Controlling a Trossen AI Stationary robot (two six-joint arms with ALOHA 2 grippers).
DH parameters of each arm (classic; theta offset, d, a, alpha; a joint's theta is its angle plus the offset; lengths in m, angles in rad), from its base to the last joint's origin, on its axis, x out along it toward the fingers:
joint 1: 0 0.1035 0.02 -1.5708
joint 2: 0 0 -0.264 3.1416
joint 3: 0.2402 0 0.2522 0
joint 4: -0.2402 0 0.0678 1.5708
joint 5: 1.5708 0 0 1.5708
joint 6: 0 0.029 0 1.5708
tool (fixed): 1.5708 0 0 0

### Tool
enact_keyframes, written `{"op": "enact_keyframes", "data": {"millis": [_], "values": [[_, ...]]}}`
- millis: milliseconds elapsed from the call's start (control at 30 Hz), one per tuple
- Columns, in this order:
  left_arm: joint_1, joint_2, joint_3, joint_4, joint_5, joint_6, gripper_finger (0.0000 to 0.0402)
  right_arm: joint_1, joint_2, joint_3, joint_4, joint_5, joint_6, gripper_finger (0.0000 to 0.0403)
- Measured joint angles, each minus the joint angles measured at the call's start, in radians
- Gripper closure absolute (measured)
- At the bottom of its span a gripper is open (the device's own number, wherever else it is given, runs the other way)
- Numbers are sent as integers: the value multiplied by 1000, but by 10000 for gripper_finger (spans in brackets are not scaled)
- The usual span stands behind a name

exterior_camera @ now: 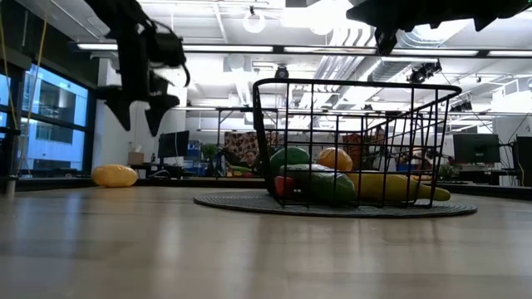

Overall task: Build produce basket
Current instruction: Put the yellow mango into the black wire basket

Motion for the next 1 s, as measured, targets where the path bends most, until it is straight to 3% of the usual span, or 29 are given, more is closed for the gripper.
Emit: {"op": "enact_keyframes", "data": {"millis": [233, 667, 1000], "values": [[9, 95, -1, 4, -6, 24, 51, 0, 0, 0, -24, 27, 0, 402], [10, 212, 0, 45, -159, -80, 51, 0, 0, 0, -30, 30, -8, 402], [8, 262, -5, 48, -186, -330, 51, 0, 0, 0, -54, 30, -69, 402]]}}
